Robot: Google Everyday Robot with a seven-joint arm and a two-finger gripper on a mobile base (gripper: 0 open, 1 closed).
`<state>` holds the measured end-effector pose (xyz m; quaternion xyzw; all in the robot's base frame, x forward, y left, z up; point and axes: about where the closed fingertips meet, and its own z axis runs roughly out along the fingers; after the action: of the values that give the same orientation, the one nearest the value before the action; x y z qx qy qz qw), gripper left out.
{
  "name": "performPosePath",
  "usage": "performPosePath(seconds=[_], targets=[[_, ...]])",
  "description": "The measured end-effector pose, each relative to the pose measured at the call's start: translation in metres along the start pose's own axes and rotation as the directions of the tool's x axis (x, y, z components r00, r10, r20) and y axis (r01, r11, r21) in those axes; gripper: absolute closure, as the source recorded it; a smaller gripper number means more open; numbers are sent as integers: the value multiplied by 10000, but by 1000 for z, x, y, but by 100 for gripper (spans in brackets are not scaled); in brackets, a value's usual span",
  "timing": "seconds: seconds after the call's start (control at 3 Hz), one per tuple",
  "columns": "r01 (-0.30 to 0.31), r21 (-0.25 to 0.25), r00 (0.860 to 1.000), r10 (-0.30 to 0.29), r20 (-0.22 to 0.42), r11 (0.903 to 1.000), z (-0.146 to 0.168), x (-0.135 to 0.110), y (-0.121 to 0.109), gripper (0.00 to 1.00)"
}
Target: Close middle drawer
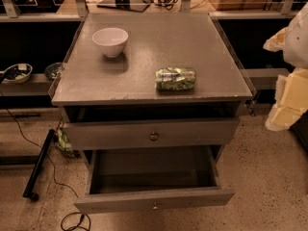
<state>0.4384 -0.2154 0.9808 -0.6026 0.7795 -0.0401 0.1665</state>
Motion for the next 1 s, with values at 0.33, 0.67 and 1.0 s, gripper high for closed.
performPosePath(seconds=[0.33, 0.67, 1.0], targets=[[0, 1, 10000, 0, 0, 10000, 0, 0, 0, 3], [0, 1, 10000, 0, 0, 10000, 0, 0, 0, 26], [0, 2, 10000, 0, 1, 10000, 0, 0, 0, 49]])
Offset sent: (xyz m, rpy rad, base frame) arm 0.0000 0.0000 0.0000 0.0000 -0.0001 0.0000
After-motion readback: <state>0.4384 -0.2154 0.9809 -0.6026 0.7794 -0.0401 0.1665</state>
